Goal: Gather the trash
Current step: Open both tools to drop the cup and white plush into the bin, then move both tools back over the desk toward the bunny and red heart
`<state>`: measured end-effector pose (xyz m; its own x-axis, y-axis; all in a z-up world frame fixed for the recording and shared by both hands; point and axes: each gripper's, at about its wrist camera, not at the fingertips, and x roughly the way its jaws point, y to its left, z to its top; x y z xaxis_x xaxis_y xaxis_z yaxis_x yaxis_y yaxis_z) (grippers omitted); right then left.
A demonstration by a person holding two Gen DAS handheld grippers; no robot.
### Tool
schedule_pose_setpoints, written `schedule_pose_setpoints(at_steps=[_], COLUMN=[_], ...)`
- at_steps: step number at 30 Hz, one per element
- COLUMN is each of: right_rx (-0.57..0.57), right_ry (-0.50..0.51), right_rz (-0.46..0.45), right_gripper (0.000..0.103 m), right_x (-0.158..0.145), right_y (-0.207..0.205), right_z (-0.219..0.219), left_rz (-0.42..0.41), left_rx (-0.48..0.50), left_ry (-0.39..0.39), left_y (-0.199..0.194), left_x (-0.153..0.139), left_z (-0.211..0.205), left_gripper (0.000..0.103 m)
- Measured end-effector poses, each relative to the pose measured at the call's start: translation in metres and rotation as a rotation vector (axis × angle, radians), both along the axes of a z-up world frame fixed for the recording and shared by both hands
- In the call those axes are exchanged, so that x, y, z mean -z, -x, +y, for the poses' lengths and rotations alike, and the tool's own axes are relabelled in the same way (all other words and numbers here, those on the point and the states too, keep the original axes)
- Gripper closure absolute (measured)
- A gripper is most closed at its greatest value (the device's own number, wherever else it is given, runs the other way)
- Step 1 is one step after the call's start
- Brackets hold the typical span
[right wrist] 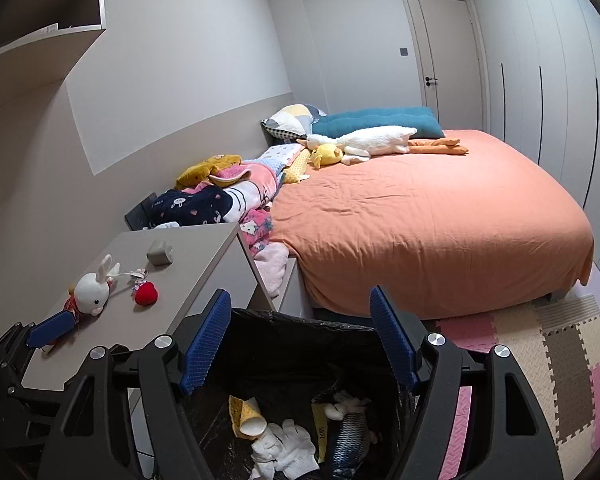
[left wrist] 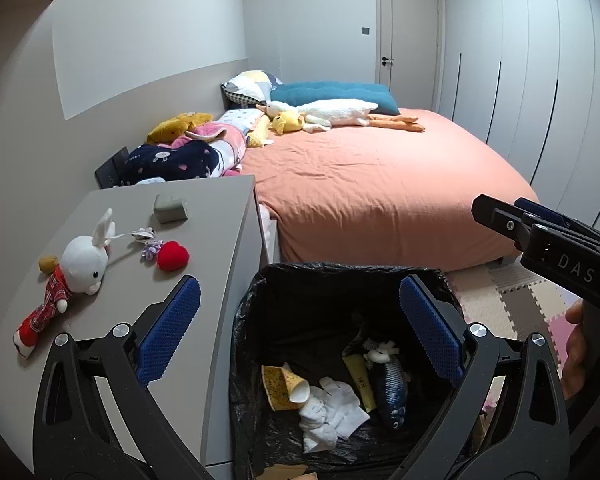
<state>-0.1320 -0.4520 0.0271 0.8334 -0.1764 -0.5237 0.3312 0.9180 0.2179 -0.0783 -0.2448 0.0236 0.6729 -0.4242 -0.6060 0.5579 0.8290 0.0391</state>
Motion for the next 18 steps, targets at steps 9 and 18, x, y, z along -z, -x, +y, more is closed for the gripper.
schedule_pose_setpoints(at_steps=[9,18], right_rx=[-0.010,-0.041], right_ry=[0.002,0.002], right_rz=[0.006,0.023], right_gripper=[0.030,0.030], right_x=[0.000,0.002], right_y=[0.000,-0.019], right_z=[0.001,0.016], left_rz=[0.000,0.011], left_rx=[-0.002,-0.026], left_ry=[-0.010,-0.016], left_y=[0.000,-0.010], left_x=[0.001,0.003], left_z=[0.001,0.010], left_gripper=[0.006,0.006])
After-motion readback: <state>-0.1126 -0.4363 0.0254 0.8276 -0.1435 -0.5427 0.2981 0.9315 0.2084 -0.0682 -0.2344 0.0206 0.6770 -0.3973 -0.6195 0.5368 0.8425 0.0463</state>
